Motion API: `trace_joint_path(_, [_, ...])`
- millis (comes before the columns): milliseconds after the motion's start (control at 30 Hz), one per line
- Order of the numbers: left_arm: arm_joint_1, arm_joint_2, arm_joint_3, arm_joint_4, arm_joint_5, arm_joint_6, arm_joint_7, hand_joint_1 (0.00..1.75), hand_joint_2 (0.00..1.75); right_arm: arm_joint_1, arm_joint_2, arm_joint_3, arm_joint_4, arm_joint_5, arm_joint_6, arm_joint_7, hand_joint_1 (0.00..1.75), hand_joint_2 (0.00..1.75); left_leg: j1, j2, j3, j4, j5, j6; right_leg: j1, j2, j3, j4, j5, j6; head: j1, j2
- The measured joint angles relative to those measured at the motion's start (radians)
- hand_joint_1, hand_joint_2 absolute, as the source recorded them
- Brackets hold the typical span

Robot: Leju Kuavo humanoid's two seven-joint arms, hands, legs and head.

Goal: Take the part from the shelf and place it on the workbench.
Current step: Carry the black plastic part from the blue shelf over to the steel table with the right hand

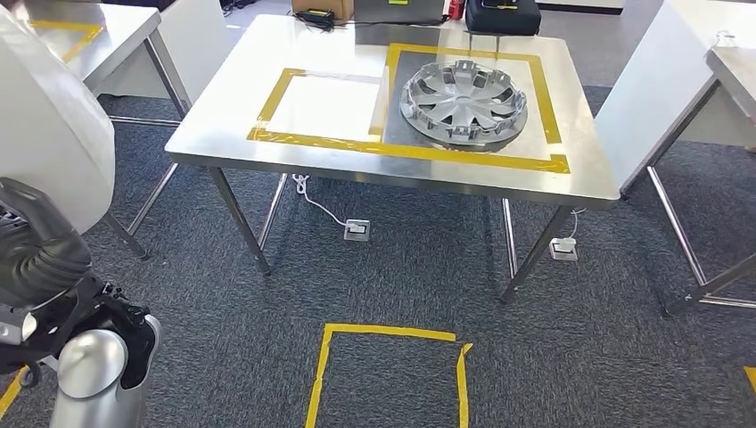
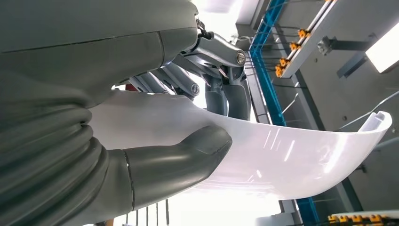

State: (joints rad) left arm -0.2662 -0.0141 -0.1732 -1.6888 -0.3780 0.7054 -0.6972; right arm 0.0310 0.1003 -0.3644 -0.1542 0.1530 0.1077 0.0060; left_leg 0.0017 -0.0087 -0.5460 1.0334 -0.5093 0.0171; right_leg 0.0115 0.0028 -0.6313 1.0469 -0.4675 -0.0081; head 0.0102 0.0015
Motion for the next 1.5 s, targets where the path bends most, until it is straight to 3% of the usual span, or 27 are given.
trace_joint_path(67, [0.0, 0.0, 0.0, 0.002, 0.001, 0.0, 0.0, 1.75, 1.75, 0.001, 0.0, 0.0, 0.0, 0.0, 0.0, 0.0, 0.0, 0.0, -0.001, 0.0, 0.004, 0.008, -0.001, -0.014, 0.002, 0.001, 0.01, -0.015, -0.013, -0.01, 0.001, 0.0])
trace_joint_path(167, [-0.004, 0.0, 0.0, 0.004, 0.001, 0.0, 0.0, 1.75, 1.75, 0.003, 0.0, 0.0, 0.0, 0.0, -0.002, 0.0, 0.0, 0.0, 0.0, 0.002, -0.002, 0.057, -0.024, -0.029, -0.005, 0.0, 0.045, -0.029, 0.005, -0.025, -0.003, 0.0])
trace_joint_path(267, [-0.01, 0.0, 0.0, 0.009, 0.003, 0.0, 0.0, 1.75, 1.75, -0.003, 0.0, 0.0, 0.0, 0.0, -0.006, 0.0, 0.0, 0.0, 0.004, 0.003, -0.095, 0.208, -0.09, -0.042, -0.007, 0.0, 0.064, -0.031, -0.007, -0.032, -0.01, 0.0])
trace_joint_path(300, [-0.01, 0.0, 0.0, 0.013, 0.004, 0.0, 0.0, 1.75, 1.75, -0.003, 0.0, 0.0, 0.0, 0.0, -0.008, 0.0, 0.0, 0.0, 0.005, 0.003, -0.128, 0.247, -0.1, -0.045, -0.007, 0.0, 0.07, -0.031, -0.013, -0.032, -0.009, 0.0])
trace_joint_path(333, [-0.01, 0.0, 0.0, 0.017, 0.002, 0.0, 0.0, 1.75, 1.75, -0.002, 0.001, 0.0, 0.0, -0.001, -0.008, 0.0, 0.0, 0.0, 0.005, 0.004, -0.148, 0.257, -0.092, -0.047, -0.008, 0.001, 0.077, -0.031, -0.02, -0.031, -0.009, 0.0])
trace_joint_path(367, [-0.01, 0.0, 0.0, 0.021, -0.002, 0.0, 0.0, 1.75, 1.75, -0.001, 0.001, 0.0, 0.0, -0.001, -0.01, 0.0, 0.0, 0.0, 0.005, 0.004, -0.149, 0.232, -0.063, -0.046, -0.008, 0.002, 0.086, -0.03, -0.028, -0.03, -0.01, 0.0])
trace_joint_path(433, [-0.011, 0.0, 0.0, 0.025, -0.015, 0.0, 0.0, 1.75, 1.75, 0.0, 0.003, 0.0, 0.0, -0.003, -0.012, 0.0, 0.0, 0.0, 0.005, 0.004, -0.116, 0.115, 0.029, -0.041, -0.009, 0.003, 0.106, -0.03, -0.045, -0.025, -0.009, 0.0])
trace_joint_path(467, [-0.012, -0.001, -0.001, 0.028, -0.025, 0.0, 0.0, 1.75, 1.75, 0.0, 0.005, -0.001, 0.0, -0.005, -0.014, 0.0, 0.0, 0.0, 0.002, 0.004, -0.099, 0.059, 0.051, -0.037, -0.009, 0.004, 0.114, -0.03, -0.053, -0.021, -0.01, 0.0])
trace_joint_path(533, [-0.011, -0.006, -0.003, 0.033, -0.044, 0.0, 0.0, 1.75, 1.75, -0.001, 0.008, -0.001, 0.0, -0.013, -0.021, 0.0, 0.0, 0.0, -0.002, 0.005, -0.083, 0.01, 0.064, -0.025, -0.007, 0.004, 0.119, -0.027, -0.063, -0.009, -0.012, 0.0])
trace_joint_path(600, [-0.01, -0.017, -0.01, 0.038, -0.058, 0.0, 0.0, 1.75, 1.75, -0.001, 0.011, -0.004, 0.0, -0.019, -0.029, 0.001, 0.0, 0.0, -0.001, 0.004, -0.076, 0.004, 0.062, -0.01, -0.006, 0.003, 0.123, -0.022, -0.067, 0.002, -0.012, 0.0])
trace_joint_path(667, [-0.009, -0.029, -0.022, 0.042, -0.062, 0.0, 0.0, 1.75, 1.75, -0.002, 0.014, -0.009, 0.0, -0.023, -0.037, 0.002, 0.0, 0.0, 0.003, 0.004, -0.062, -0.002, 0.059, 0.001, -0.006, 0.002, 0.103, 0.021, -0.07, 0.012, -0.009, 0.0])
trace_joint_path(800, [-0.008, -0.053, -0.057, 0.058, -0.059, 0.0, 0.0, 1.75, 1.75, -0.004, 0.02, -0.017, 0.0, -0.027, -0.048, 0.0, 0.0, 0.0, 0.006, 0.005, -0.04, -0.007, 0.041, 0.011, -0.014, 0.001, -0.051, 0.244, -0.143, 0.03, -0.002, 0.0])
trace_joint_path(833, [-0.006, -0.058, -0.063, 0.063, -0.057, 0.0, 0.0, 1.75, 1.75, -0.002, 0.021, -0.017, 0.0, -0.026, -0.049, -0.002, 0.0, 0.0, 0.006, 0.004, -0.034, -0.007, 0.035, 0.01, -0.015, 0.001, -0.077, 0.265, -0.146, 0.031, -0.002, 0.0])
trace_joint_path(867, [-0.004, -0.062, -0.067, 0.068, -0.055, 0.0, 0.0, 1.75, 1.75, 0.0, 0.021, -0.017, 0.0, -0.024, -0.05, -0.004, 0.0, 0.0, 0.006, 0.004, -0.026, -0.007, 0.028, 0.009, -0.016, 0.001, -0.086, 0.25, -0.126, 0.031, -0.001, 0.0])
trace_joint_path(900, [-0.003, -0.065, -0.07, 0.071, -0.053, 0.0, 0.0, 1.75, 1.75, 0.001, 0.022, -0.017, 0.0, -0.021, -0.051, -0.007, 0.0, 0.0, 0.006, 0.003, -0.016, -0.007, 0.02, 0.006, -0.016, 0.001, -0.076, 0.2, -0.083, 0.03, -0.001, 0.0])
trace_joint_path(933, [-0.001, -0.068, -0.073, 0.074, -0.051, 0.0, 0.0, 1.75, 1.75, 0.002, 0.022, -0.017, 0.0, -0.019, -0.052, -0.011, 0.0, 0.0, 0.006, 0.003, -0.006, -0.007, 0.012, 0.003, -0.016, 0.001, -0.055, 0.128, -0.029, 0.027, -0.001, 0.0])
trace_joint_path(967, [0.0, -0.07, -0.076, 0.077, -0.05, 0.0, 0.0, 1.75, 1.75, 0.003, 0.022, -0.017, 0.0, -0.017, -0.052, -0.013, 0.0, 0.0, 0.005, 0.003, 0.003, -0.007, 0.005, -0.001, -0.014, 0.0, -0.033, 0.062, 0.005, 0.023, -0.001, 0.0])
trace_joint_path(1000, [0.0, -0.072, -0.079, 0.08, -0.049, 0.0, 0.0, 1.75, 1.75, 0.003, 0.022, -0.017, 0.0, -0.016, -0.053, -0.015, 0.0, 0.0, 0.004, 0.003, 0.008, -0.006, -0.002, -0.006, -0.012, -0.001, -0.016, 0.014, 0.021, 0.018, -0.001, 0.0])
trace_joint_path(1033, [0.001, -0.073, -0.081, 0.082, -0.048, 0.0, 0.0, 1.75, 1.75, 0.002, 0.023, -0.017, 0.0, -0.015, -0.053, -0.016, 0.0, 0.0, 0.003, 0.003, 0.011, -0.006, -0.008, -0.012, -0.01, -0.001, -0.006, -0.012, 0.025, 0.014, -0.001, 0.0])
trace_joint_path(1167, [0.004, -0.075, -0.084, 0.088, -0.045, 0.0, 0.0, 1.75, 1.75, 0.004, 0.025, -0.017, 0.0, -0.011, -0.054, -0.018, 0.0, 0.0, 0.002, 0.004, 0.011, 0.032, -0.017, -0.036, -0.013, 0.001, 0.019, -0.024, 0.019, -0.011, -0.003, 0.0])
trace_joint_path(1200, [0.005, -0.075, -0.085, 0.089, -0.045, 0.0, 0.0, 1.75, 1.75, 0.003, 0.025, -0.017, 0.0, -0.008, -0.054, -0.018, 0.0, 0.0, 0.003, 0.005, -0.009, 0.069, -0.029, -0.04, -0.014, 0.001, 0.027, -0.025, 0.016, -0.017, -0.004, 0.0])
trace_joint_path(1300, [0.013, -0.075, -0.086, 0.093, -0.043, 0.0, 0.0, 1.75, 1.75, 0.001, 0.025, -0.017, 0.0, -0.001, -0.054, -0.017, 0.0, 0.0, 0.004, 0.005, -0.122, 0.244, -0.098, -0.046, -0.012, 0.002, 0.043, -0.025, -0.001, -0.027, -0.006, 0.0])
trace_joint_path(1333, [0.017, -0.074, -0.087, 0.096, -0.041, 0.0, 0.0, 1.75, 1.75, 0.001, 0.026, -0.017, 0.0, 0.0, -0.054, -0.017, 0.0, 0.0, 0.004, 0.005, -0.15, 0.276, -0.106, -0.045, -0.011, 0.002, 0.05, -0.025, -0.007, -0.028, -0.006, 0.0])
trace_joint_path(1367, [0.02, -0.074, -0.089, 0.099, -0.039, 0.0, 0.0, 1.75, 1.75, 0.002, 0.026, -0.017, 0.0, 0.0, -0.054, -0.017, 0.0, 0.0, 0.004, 0.005, -0.162, 0.273, -0.093, -0.043, -0.01, 0.003, 0.058, -0.025, -0.014, -0.028, -0.007, 0.0])
trace_joint_path(1400, [0.021, -0.074, -0.09, 0.102, -0.039, 0.0, 0.0, 1.75, 1.75, 0.002, 0.026, -0.017, 0.0, 0.0, -0.054, -0.016, 0.0, 0.0, 0.004, 0.005, -0.155, 0.233, -0.057, -0.04, -0.009, 0.003, 0.069, -0.025, -0.021, -0.027, -0.006, 0.0])
trace_joint_path(1467, [0.019, -0.075, -0.094, 0.109, -0.043, 0.0, 0.0, 1.75, 1.75, 0.001, 0.026, -0.017, 0.0, 0.0, -0.054, -0.015, 0.0, 0.0, 0.001, 0.005, -0.11, 0.098, 0.029, -0.03, -0.007, 0.004, 0.088, -0.024, -0.036, -0.023, -0.006, 0.0])
trace_joint_path(1500, [0.017, -0.075, -0.097, 0.112, -0.046, 0.0, 0.0, 1.75, 1.75, -0.001, 0.026, -0.017, 0.0, 0.0, -0.054, -0.014, 0.0, 0.0, -0.002, 0.005, -0.091, 0.045, 0.047, -0.025, -0.007, 0.005, 0.093, -0.024, -0.043, -0.019, -0.006, 0.0])
